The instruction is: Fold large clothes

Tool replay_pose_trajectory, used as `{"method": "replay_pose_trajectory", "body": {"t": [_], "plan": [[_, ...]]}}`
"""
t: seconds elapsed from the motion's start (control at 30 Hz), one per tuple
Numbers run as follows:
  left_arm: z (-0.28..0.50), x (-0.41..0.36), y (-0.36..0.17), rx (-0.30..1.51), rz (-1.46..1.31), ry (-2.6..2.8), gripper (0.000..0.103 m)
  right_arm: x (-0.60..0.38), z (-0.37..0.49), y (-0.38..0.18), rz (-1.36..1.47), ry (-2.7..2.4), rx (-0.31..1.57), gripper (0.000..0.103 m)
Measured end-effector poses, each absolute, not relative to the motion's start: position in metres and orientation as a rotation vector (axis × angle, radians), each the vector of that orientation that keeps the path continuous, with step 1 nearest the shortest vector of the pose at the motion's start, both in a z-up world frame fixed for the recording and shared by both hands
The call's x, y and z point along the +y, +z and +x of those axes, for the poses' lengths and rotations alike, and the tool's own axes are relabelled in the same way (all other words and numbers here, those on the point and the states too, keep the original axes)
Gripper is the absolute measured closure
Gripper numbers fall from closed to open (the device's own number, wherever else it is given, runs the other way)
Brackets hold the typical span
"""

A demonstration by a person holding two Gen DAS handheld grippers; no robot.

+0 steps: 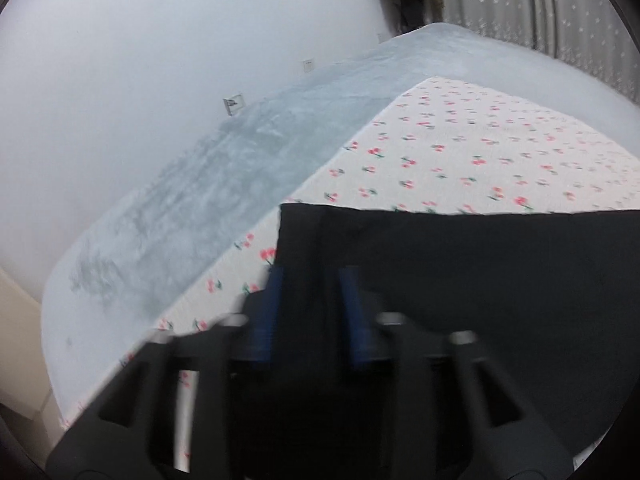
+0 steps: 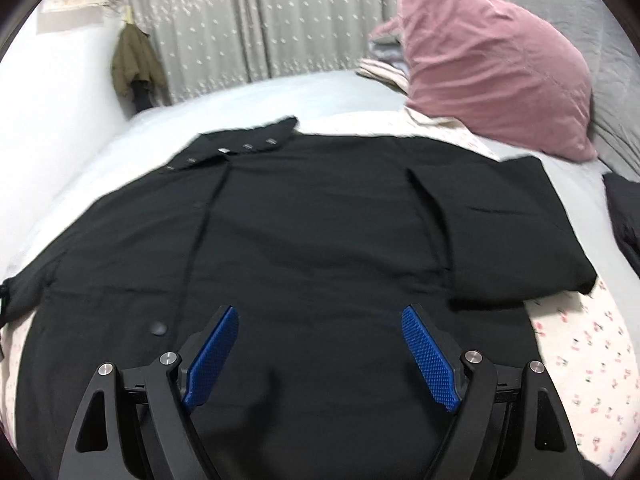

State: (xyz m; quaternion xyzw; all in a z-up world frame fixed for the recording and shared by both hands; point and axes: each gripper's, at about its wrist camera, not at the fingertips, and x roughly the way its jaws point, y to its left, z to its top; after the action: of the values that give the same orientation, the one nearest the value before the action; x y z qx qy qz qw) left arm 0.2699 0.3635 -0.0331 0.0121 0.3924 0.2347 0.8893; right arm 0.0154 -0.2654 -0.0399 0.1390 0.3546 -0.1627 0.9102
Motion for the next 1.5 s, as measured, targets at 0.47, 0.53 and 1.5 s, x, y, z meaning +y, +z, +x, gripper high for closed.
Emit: {"method": "replay_pose_trajectory", "body": {"t": [0.47, 0.53, 1.5], "plan": [[0.146, 0.260, 0.018, 0.840, -0.315, 0.209, 0.023, -0.383, -0.001, -0.003, 0.412, -0.508, 0.705, 0.018], [0.133, 0.229, 0.015, 0.860, -0.372, 0.126, 0.023, -0.390, 0.031, -0.011, 0.351, -0.510, 0.777, 0.018], [0.122, 0.085, -0.025, 0.857, -0.084, -0.164, 0.022, -0.620, -0.059, -0.027, 0.134, -1.127, 0.902, 0.042]]}}
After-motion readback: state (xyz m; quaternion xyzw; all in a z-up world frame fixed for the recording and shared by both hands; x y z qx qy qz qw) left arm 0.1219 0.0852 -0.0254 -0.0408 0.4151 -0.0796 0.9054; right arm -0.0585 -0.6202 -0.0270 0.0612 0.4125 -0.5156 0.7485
